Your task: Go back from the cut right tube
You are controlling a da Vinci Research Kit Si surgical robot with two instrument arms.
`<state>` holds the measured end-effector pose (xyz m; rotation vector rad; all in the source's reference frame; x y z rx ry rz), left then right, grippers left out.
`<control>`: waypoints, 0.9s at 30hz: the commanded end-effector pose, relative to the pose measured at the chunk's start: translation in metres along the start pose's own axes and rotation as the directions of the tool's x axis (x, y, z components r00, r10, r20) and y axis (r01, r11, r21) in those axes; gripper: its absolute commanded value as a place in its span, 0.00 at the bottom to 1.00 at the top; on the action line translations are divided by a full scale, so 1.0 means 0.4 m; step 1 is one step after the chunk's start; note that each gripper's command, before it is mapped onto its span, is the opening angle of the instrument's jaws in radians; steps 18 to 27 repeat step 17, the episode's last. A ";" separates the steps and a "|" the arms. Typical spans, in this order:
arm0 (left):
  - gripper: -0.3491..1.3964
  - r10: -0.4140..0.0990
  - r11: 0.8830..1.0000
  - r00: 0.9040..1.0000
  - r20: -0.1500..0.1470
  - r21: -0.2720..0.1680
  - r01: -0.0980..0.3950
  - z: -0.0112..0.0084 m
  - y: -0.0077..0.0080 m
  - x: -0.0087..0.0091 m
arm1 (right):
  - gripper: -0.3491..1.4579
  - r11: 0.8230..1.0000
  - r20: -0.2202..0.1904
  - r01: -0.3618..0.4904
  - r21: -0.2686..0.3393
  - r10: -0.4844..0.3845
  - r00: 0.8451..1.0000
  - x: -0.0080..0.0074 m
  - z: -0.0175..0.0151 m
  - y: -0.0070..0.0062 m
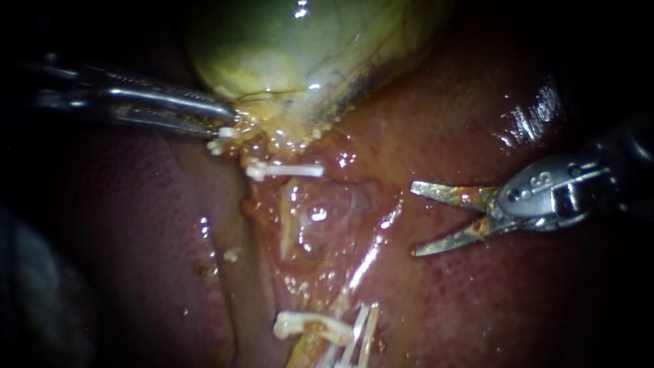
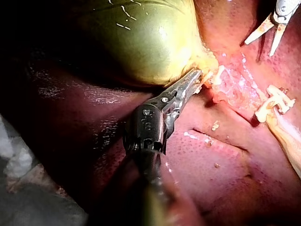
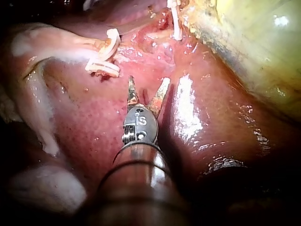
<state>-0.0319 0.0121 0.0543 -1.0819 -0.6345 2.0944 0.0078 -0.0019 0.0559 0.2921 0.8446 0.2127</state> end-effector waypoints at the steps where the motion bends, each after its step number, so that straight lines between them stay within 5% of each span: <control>1: 0.00 0.001 1.000 1.000 0.002 -0.001 -0.001 0.0010 0.0000 -0.0004 | 0.99 1.000 -0.001 0.001 0.006 -0.001 1.000 -0.0002 0.0000 0.0000; 7: 0.00 0.005 1.000 1.000 0.004 -0.008 -0.005 0.0040 -0.0001 -0.0016 | 0.99 1.000 -0.002 0.002 0.007 -0.002 1.000 -0.0005 -0.0003 0.0000; 27: 0.00 0.006 1.000 1.000 0.005 -0.010 -0.006 0.0034 -0.0005 -0.0020 | 0.99 1.000 -0.005 0.001 0.017 -0.001 1.000 -0.0003 0.0001 0.0001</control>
